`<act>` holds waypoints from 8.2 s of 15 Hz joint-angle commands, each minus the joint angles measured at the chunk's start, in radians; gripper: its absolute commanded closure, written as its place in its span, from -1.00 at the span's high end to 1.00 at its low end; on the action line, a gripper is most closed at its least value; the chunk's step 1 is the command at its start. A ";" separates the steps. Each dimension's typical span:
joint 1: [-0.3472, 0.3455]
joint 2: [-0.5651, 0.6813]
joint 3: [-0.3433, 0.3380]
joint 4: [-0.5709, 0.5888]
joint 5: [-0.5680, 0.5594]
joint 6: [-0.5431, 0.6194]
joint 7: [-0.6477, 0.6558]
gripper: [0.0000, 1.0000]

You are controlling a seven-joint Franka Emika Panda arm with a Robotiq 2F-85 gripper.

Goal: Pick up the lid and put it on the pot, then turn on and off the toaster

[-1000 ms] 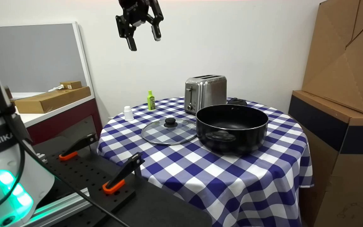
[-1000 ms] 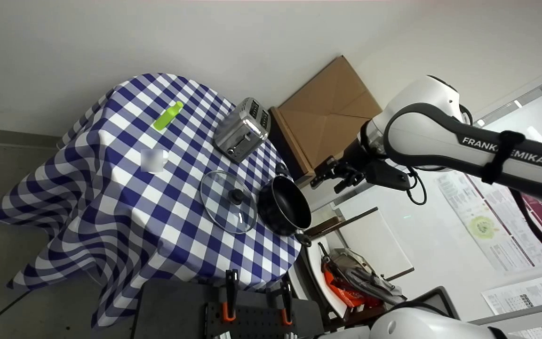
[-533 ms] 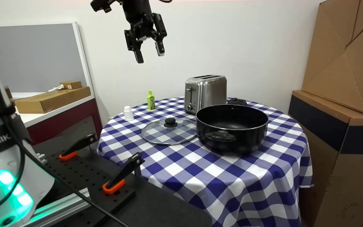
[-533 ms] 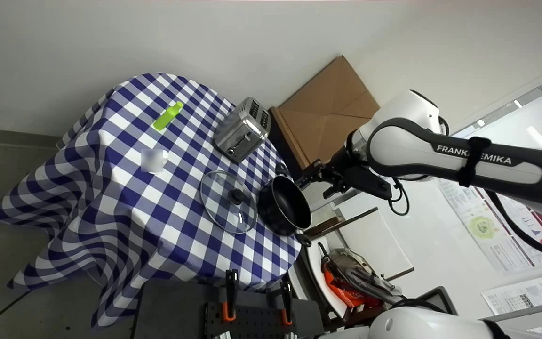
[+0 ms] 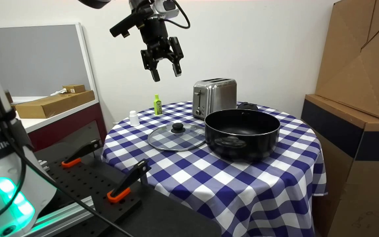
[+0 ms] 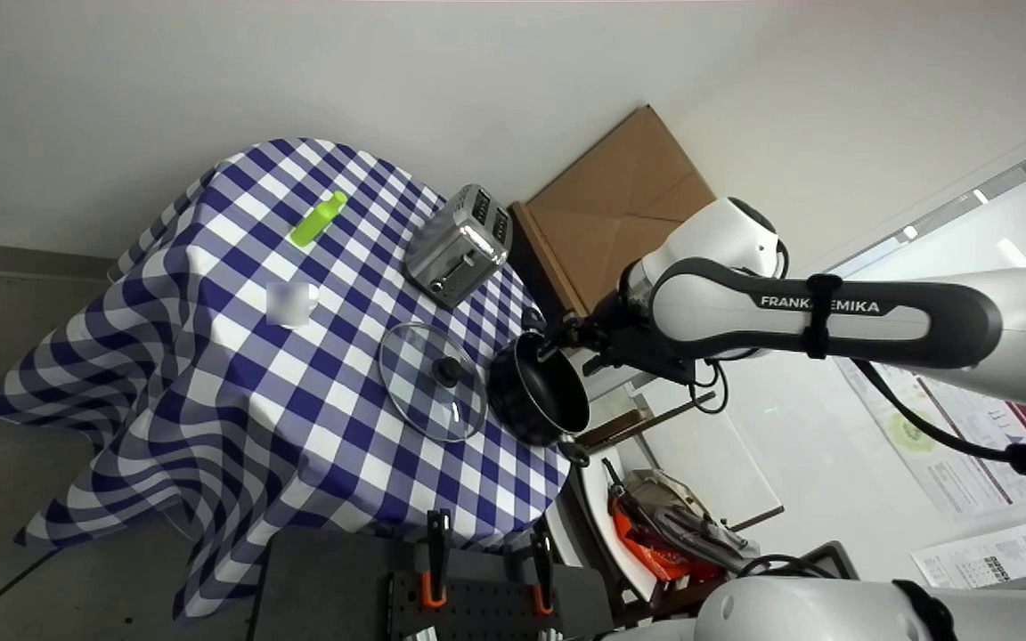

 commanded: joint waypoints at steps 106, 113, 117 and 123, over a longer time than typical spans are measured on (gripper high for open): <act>-0.048 0.707 -0.292 0.720 0.109 -0.136 -0.312 -0.49; -0.071 0.727 -0.279 0.714 0.148 -0.125 -0.335 -0.49; -0.095 0.729 -0.266 0.709 0.201 -0.121 -0.363 -0.49; -0.143 0.724 -0.231 0.702 0.316 -0.115 -0.445 -0.49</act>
